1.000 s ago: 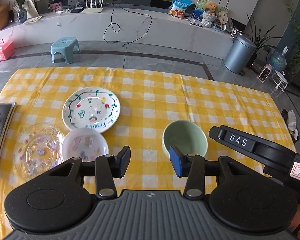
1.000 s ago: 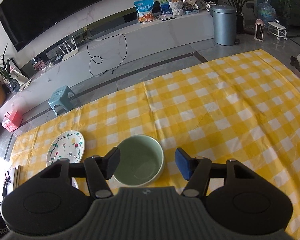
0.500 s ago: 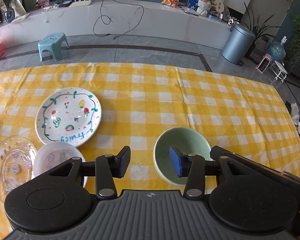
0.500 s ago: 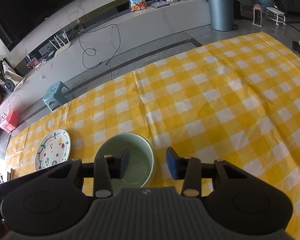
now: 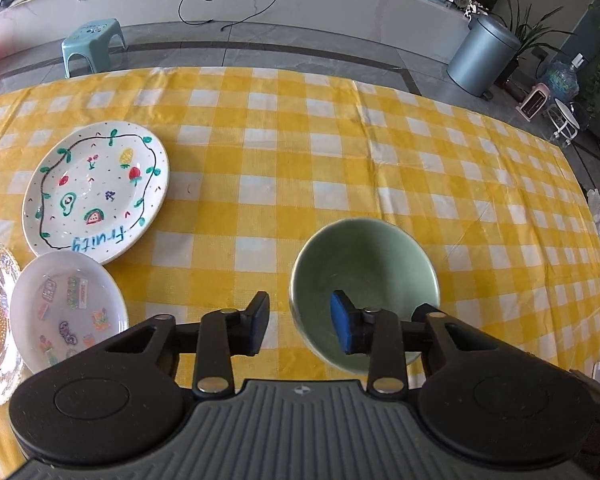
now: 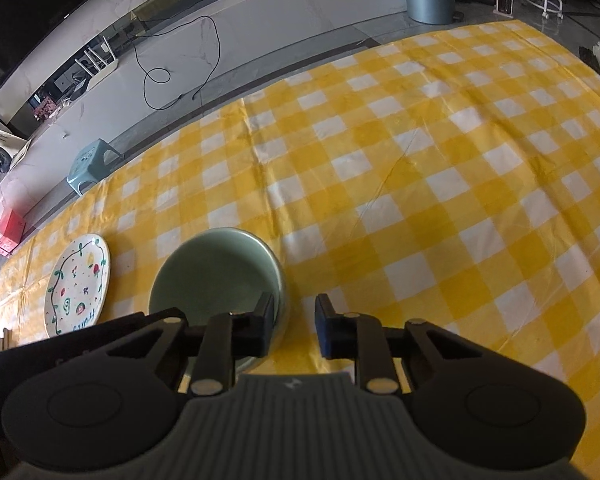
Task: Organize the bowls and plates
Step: 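Close both grippers on the green bowl rim and lift it toward the stack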
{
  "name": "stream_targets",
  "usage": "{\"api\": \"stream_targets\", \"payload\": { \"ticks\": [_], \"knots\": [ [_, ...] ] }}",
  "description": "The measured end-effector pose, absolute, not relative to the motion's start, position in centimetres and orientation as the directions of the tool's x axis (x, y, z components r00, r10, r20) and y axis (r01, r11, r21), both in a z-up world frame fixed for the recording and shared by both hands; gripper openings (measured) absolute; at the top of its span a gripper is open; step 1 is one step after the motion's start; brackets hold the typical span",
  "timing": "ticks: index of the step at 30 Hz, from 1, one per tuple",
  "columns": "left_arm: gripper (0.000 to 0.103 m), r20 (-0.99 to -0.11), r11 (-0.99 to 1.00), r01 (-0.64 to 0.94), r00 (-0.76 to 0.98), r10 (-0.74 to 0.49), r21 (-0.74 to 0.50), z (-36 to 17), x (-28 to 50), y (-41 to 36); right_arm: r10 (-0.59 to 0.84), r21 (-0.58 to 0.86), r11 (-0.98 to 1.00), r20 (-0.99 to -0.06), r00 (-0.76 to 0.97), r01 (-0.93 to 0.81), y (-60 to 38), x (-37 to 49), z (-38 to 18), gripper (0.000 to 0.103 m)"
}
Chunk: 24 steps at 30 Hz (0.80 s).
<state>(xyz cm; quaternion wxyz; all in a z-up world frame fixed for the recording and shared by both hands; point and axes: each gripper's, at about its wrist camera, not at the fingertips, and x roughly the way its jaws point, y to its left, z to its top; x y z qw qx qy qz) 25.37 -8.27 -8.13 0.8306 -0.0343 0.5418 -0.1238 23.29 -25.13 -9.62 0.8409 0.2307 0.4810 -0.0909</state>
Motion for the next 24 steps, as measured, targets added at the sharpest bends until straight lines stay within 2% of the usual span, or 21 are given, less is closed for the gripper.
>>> {"api": "stream_targets", "payload": {
  "ticks": [4, 10, 24],
  "knots": [
    [0.020, -0.895, 0.967, 0.164, 0.372, -0.245, -0.197, -8.46, 25.63, -8.58, 0.079, 0.306, 0.878, -0.850, 0.520, 0.367, -24.89, 23.50, -9.88, 0.015],
    [0.008, -0.900, 0.973, 0.155, 0.376, -0.220, -0.173, -8.74, 25.86, -8.88, 0.098, 0.323, 0.872, -0.851, 0.517, 0.367, -24.88, 23.70, -10.25, 0.012],
    [0.007, -0.902, 0.976, 0.159, 0.383, -0.200, -0.149, -8.14, 25.19, -8.61, 0.140, 0.352, 0.858, -0.861, 0.489, 0.374, -25.02, 23.40, -10.31, 0.008]
  ]
}}
